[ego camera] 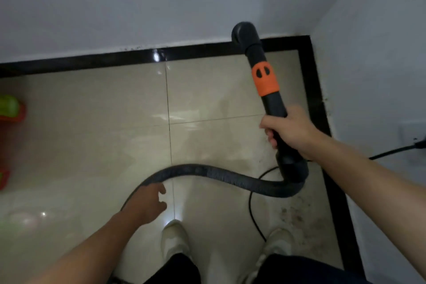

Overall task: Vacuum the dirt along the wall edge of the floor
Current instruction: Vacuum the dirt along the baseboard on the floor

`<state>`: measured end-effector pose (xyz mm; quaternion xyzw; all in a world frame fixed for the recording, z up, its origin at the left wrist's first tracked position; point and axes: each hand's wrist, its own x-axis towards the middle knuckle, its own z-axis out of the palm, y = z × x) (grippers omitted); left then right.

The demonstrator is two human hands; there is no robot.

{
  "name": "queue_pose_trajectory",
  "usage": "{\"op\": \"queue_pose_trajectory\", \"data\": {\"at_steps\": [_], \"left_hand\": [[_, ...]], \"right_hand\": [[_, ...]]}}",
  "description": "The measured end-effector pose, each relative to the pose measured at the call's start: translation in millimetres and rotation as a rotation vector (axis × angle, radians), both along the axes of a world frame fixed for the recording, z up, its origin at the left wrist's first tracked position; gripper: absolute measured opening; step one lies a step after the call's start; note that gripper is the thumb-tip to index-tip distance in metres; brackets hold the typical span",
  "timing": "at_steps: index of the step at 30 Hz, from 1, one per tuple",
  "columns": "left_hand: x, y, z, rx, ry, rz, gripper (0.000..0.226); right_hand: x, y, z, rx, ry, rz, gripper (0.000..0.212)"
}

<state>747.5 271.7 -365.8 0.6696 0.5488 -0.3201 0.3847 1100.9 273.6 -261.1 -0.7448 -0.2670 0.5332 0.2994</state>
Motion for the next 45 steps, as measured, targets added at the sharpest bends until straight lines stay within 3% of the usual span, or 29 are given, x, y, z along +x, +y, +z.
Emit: {"op": "queue_pose_trajectory", "data": {"at_steps": [3, 8, 12, 17, 23, 27, 31, 38, 43, 45], "left_hand": [[34, 8, 73, 0.034, -0.046, 0.037, 0.029], [98, 29, 172, 0.106, -0.070, 0.158, 0.047], [151, 47, 224, 0.200, -0.219, 0.321, 0.034], [189, 80, 244, 0.206, -0.328, 0.651, 0.036], [211, 108, 246, -0.073, -0.411, 0.950, 0.036], [230, 130, 220, -0.186, -0.411, 1.153, 0.023], [247, 181, 189, -0.227, -0.405, 1.084, 0.012], [258, 292, 154, -0.201, -0.285, 0.801, 0.026], [290, 309, 152, -0.199, -0.280, 0.576, 0.031], [299, 298, 150, -0.243, -0.258, 0.489, 0.038]], "right_hand": [[11, -20, 54, -0.014, -0.049, 0.036, 0.021], [28, -53, 117, -0.077, -0.111, 0.137, 0.027], [31, -59, 143, -0.113, -0.249, 0.271, 0.030], [19, -58, 148, -0.168, -0.207, 0.348, 0.020], [-8, -49, 142, -0.196, -0.234, 0.487, 0.020], [-24, -27, 126, -0.221, -0.282, 0.522, 0.027], [-15, -9, 93, -0.318, -0.228, 0.410, 0.025], [-32, -9, 56, -0.433, -0.106, 0.168, 0.063], [-69, -22, 51, -0.510, -0.136, -0.136, 0.046], [-80, -31, 53, -0.566, -0.124, -0.158, 0.038]]}}
